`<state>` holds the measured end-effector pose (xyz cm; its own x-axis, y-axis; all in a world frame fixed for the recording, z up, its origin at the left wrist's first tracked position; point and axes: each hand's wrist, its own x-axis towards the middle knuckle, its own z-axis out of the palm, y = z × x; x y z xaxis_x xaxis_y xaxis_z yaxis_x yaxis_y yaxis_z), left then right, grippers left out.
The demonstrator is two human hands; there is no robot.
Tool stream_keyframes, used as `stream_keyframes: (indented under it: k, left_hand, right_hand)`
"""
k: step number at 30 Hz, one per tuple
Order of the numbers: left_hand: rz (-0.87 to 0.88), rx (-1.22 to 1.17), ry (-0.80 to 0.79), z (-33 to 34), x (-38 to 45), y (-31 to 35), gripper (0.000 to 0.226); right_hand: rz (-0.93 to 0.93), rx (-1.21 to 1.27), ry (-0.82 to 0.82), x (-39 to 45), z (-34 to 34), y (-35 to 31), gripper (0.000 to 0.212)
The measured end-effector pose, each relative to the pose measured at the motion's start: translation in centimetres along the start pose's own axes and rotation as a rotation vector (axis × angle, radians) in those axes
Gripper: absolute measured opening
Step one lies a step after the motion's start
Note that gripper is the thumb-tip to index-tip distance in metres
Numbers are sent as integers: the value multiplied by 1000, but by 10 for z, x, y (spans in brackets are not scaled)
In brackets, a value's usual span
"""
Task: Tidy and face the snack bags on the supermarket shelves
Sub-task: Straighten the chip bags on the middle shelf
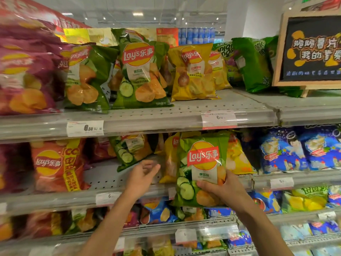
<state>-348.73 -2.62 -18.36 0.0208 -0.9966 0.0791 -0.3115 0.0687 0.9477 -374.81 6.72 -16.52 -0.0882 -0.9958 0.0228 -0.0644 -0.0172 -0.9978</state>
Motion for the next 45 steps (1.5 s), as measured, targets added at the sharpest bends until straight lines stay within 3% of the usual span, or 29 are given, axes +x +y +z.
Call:
stream_keyframes:
  k: [2,5,8,10,14,16,20,28,37,40,45]
  left_hand:
    - [43,152,25,-29,-7,-12,14]
    - [166,438,107,-75,-22,-22,25]
    - [395,956,163,-114,-37,-32,36]
    - [448,1188,130,-134,-47,-34,43]
    - [591,1494,-70,-159,-49,-41,25]
    - [503,1514,-159,-163,-46,-50,33]
    - [491,1448,-89,-164,-40,-62,38]
    - [479,1307,-53,-162,-32,-69,35]
    - [432,1191,88,-156,-53,-68,26]
    - [464,1118,140,-155,-60,-71,30]
    - [501,924,177,-159,-67,-73,30]
  right_hand:
    - [-8,-2,-31,4,26,-2,56]
    - [-18,-14,-63,13,69,-5,57]
    - [-41,-6,-67,23,112,-8,55]
    - [-55,-20,-65,30,141,-11,58]
    - [-79,-55,-20,54,182,-16,53]
    - [-62,-59,19,66,195,-17,54]
    - [-49,-44,13,83,210,-11,47]
    - [23,-110,-84,95,215,-5,53]
    - [18,-158,-196,87,204,-8,73]
    - [-17,-224,-128,82,202,-2,70]
    - [-151,-431,123,58,205,1,78]
